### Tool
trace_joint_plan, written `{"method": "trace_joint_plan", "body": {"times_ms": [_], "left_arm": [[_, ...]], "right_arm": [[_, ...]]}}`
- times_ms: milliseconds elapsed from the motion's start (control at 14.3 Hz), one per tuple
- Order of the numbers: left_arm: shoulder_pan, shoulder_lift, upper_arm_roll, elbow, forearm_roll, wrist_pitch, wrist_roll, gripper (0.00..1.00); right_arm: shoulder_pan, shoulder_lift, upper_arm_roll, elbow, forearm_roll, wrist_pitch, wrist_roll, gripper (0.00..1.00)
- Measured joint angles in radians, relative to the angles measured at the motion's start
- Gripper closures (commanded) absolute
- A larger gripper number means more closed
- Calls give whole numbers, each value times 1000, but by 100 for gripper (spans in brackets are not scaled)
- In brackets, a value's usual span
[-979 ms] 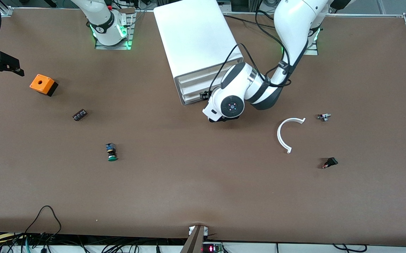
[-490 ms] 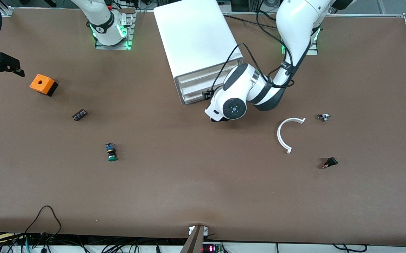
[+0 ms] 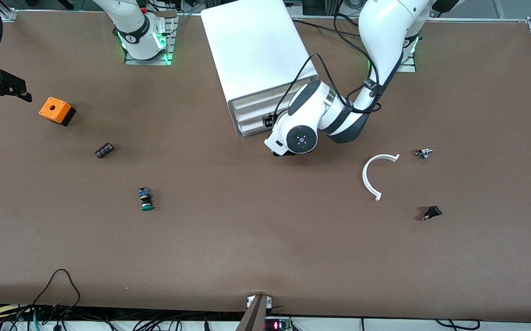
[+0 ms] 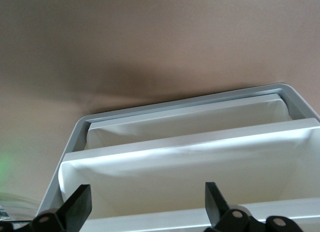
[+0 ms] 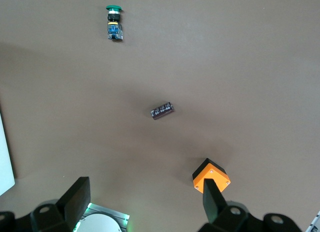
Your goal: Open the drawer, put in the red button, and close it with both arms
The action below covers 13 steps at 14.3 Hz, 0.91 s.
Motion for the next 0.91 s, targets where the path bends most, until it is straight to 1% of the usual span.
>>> {"method": "trace_joint_plan", "body": {"times_ms": [210, 350, 420, 630, 769, 909], "left_arm": [[5, -2, 2, 5, 0, 1, 0, 0], [32, -5, 12, 34, 11, -2, 0, 0], [61, -11, 14, 49, 40, -14, 1, 0], [149, -66, 14, 72, 196, -82, 16, 0], [184, -112, 13, 73, 293, -110, 23, 0], [214, -152, 14, 74, 361, -115, 79, 0]], "right_arm": [[0, 0, 0, 0, 0, 0, 0, 0], [0, 0, 0, 0, 0, 0, 0, 0], [0, 0, 0, 0, 0, 0, 0, 0], [0, 0, 0, 0, 0, 0, 0, 0], [0, 0, 0, 1, 0, 1, 0, 0], [0, 0, 0, 1, 0, 1, 0, 0]]}}
